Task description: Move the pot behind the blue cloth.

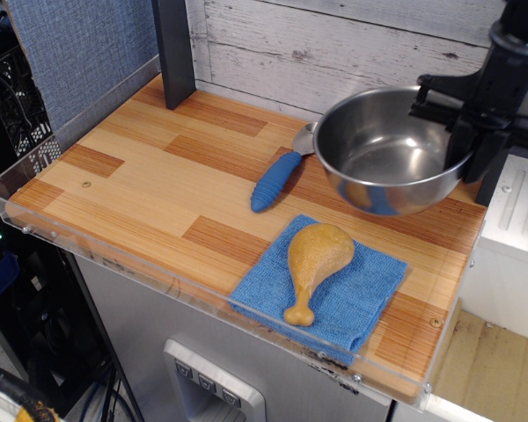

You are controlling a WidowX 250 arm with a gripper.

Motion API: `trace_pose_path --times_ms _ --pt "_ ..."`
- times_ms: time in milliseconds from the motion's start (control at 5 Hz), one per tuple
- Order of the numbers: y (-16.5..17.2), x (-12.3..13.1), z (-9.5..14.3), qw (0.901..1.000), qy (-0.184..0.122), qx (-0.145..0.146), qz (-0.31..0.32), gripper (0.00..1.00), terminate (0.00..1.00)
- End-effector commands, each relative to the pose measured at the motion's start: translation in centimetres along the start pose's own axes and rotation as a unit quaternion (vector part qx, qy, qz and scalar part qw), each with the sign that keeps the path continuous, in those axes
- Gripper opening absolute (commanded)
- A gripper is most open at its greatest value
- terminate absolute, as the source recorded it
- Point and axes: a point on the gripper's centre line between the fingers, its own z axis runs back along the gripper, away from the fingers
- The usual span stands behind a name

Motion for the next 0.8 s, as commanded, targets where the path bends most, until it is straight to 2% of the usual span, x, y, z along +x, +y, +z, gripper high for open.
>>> trace_pose_path --times_ms 0,200,600 --pt "0.1 1.4 -1.1 0.9995 -0.030 -0.002 0.006 0.00 0.00" --pt "0.2 2.1 -2.8 0.9996 -0.026 0.001 0.009 0.00 0.00" --pt "0.2 2.7 -3.8 0.9997 -0.025 -0.003 0.008 0.00 0.00"
